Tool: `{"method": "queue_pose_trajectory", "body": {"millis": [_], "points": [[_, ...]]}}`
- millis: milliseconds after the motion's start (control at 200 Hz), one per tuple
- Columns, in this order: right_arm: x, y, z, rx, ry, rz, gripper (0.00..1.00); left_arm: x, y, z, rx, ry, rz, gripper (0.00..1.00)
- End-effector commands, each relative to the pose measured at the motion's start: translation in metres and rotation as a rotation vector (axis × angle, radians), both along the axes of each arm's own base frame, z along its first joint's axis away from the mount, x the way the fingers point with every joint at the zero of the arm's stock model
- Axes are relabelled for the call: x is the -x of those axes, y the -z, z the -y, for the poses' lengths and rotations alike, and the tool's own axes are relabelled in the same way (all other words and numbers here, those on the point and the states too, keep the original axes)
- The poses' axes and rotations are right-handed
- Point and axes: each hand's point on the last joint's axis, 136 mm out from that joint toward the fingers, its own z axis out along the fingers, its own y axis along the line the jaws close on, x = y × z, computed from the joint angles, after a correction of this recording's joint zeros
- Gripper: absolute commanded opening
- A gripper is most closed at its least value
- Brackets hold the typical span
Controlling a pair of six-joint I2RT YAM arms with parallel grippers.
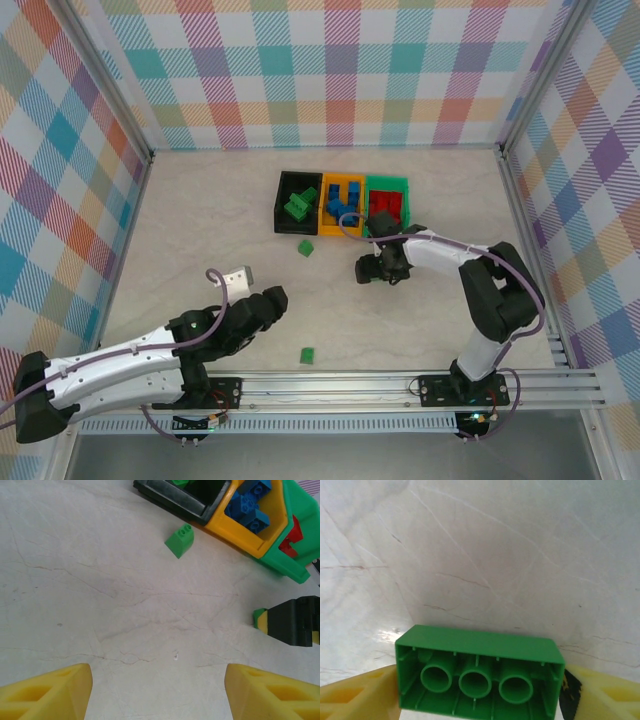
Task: Sort the legos into containers by color
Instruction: Pick up the lego from the center of the table, then place the lego in the container.
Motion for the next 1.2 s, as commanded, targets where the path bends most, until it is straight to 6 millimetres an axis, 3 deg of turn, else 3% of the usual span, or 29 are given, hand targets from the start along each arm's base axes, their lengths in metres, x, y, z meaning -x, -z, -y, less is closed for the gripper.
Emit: {"method": "queue_pose_trajectory", "body": {"millis": [0,205,350,510,755,920,1195], "points": [[-0.001,0.008,0.005,0.060,0.000,-0.002,0.71,0.003,0.007,-0.010,-0.026,-0.021,0.004,0.70],[-0.004,0.000,-0.012,-0.006,-0.021,0.011,0.56,0.005,0.013,-0.009,-0.041,-0.009,-0.022,0.70],[-0.013,-0.025,-0.030,-0.059,-0.054,0.062,0.55,0.007,0.021,-0.007,-0.064,-0.001,-0.048,0.70],[-0.029,-0.062,-0.065,-0.159,-0.107,0.119,0.56,0.007,0.029,0.005,-0.062,0.022,-0.079,0.70],[-0.073,-0.105,-0.122,-0.254,-0.179,0.216,0.57,0.008,0.042,0.022,-0.068,0.049,-0.136,0.70],[-0.115,-0.116,-0.160,-0.267,-0.217,0.293,0.57,0.009,0.041,0.031,-0.038,0.073,-0.149,0.70],[-0.184,-0.128,-0.207,-0.284,-0.251,0.432,0.58,0.015,0.036,0.026,-0.020,0.075,-0.167,0.71]]}}
